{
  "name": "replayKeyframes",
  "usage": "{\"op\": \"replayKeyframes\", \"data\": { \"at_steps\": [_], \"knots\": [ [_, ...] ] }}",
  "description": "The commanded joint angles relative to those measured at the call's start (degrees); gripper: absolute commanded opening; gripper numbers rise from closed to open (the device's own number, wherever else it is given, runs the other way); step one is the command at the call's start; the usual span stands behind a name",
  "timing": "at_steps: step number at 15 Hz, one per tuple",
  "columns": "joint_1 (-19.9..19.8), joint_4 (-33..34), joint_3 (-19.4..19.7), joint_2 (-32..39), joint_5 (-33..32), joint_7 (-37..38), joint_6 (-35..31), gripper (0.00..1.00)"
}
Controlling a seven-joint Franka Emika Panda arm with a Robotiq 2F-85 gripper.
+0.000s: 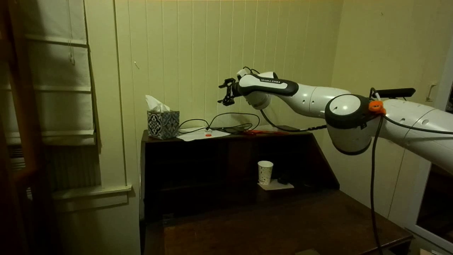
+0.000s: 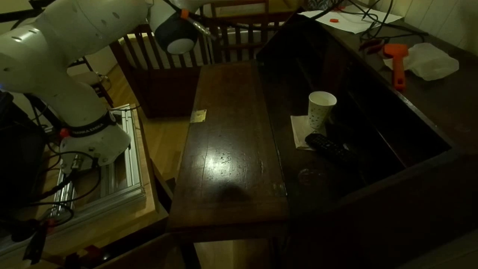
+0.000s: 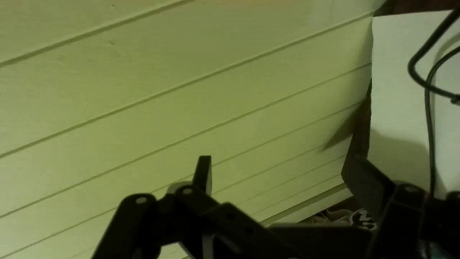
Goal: Put the cable on the top shelf
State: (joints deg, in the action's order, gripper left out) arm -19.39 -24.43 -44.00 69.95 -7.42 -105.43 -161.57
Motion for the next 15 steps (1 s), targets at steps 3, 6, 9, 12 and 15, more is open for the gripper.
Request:
{"op": "replayKeyframes", "data": {
  "at_steps": [3, 6, 9, 12, 15],
  "knots": [
    [3.5, 1.0, 19.3, -13.2, 9.3, 22.6, 22.3, 1.0],
    [4.5, 0.8, 24.7, -19.8, 12.8, 30.0, 36.7, 1.0],
    [4.8, 0.8, 31.5, -25.6, 11.2, 37.3, 49.6, 1.0],
    [4.4, 0.3, 36.6, -30.0, 10.2, 41.2, 60.5, 1.0],
    [3.7, -0.4, 38.7, -32.8, 11.5, 44.4, 72.2, 1.0]
  ]
}}
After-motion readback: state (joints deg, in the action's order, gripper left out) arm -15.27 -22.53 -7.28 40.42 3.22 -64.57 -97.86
